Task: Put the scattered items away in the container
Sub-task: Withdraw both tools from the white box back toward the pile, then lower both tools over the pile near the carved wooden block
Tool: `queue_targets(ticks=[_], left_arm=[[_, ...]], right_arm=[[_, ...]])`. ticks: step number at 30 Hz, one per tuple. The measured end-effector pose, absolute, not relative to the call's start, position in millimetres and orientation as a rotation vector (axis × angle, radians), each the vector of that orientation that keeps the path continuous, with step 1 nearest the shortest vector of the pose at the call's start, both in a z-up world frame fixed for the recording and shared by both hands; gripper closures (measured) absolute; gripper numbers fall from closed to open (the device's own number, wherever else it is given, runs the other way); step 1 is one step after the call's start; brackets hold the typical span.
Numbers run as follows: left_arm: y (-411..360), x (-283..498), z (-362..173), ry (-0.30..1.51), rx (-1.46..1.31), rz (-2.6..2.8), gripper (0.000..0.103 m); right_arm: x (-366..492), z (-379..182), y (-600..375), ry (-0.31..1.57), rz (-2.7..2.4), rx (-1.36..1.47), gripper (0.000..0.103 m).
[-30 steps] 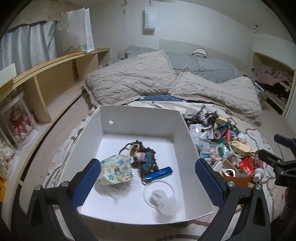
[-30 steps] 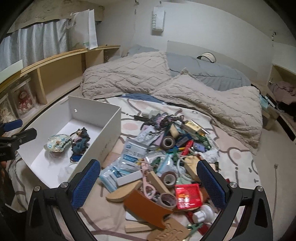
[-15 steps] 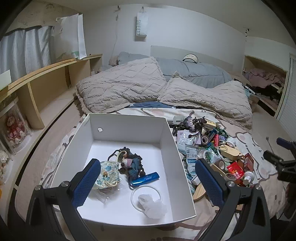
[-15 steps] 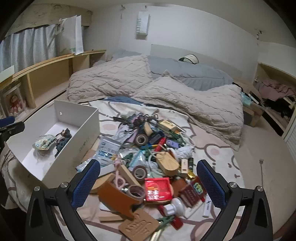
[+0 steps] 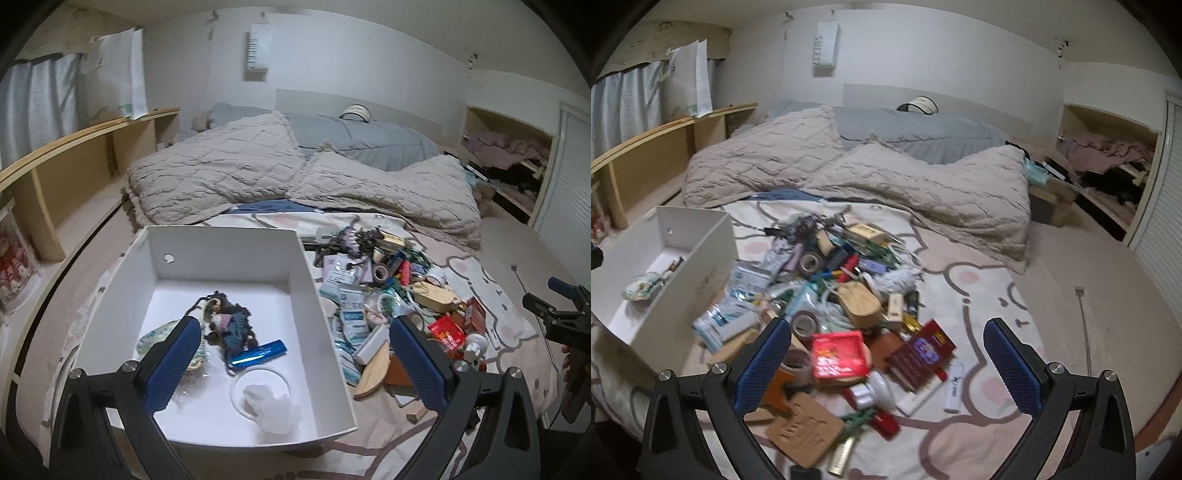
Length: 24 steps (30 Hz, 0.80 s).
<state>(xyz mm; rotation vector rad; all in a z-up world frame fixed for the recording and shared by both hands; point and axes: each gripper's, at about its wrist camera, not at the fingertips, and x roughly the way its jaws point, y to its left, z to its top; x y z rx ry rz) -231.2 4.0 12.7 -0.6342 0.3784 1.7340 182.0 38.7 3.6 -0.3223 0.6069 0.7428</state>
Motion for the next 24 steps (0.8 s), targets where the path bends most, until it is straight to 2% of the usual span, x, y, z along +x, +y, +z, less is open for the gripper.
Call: queue_targets(ticks=[24], left_arm=[[43, -109, -19, 0.625, -0.547, 1.418, 0.0]], right_arm=[[174, -64, 4, 0.832, 0.832, -0.406, 0.0]])
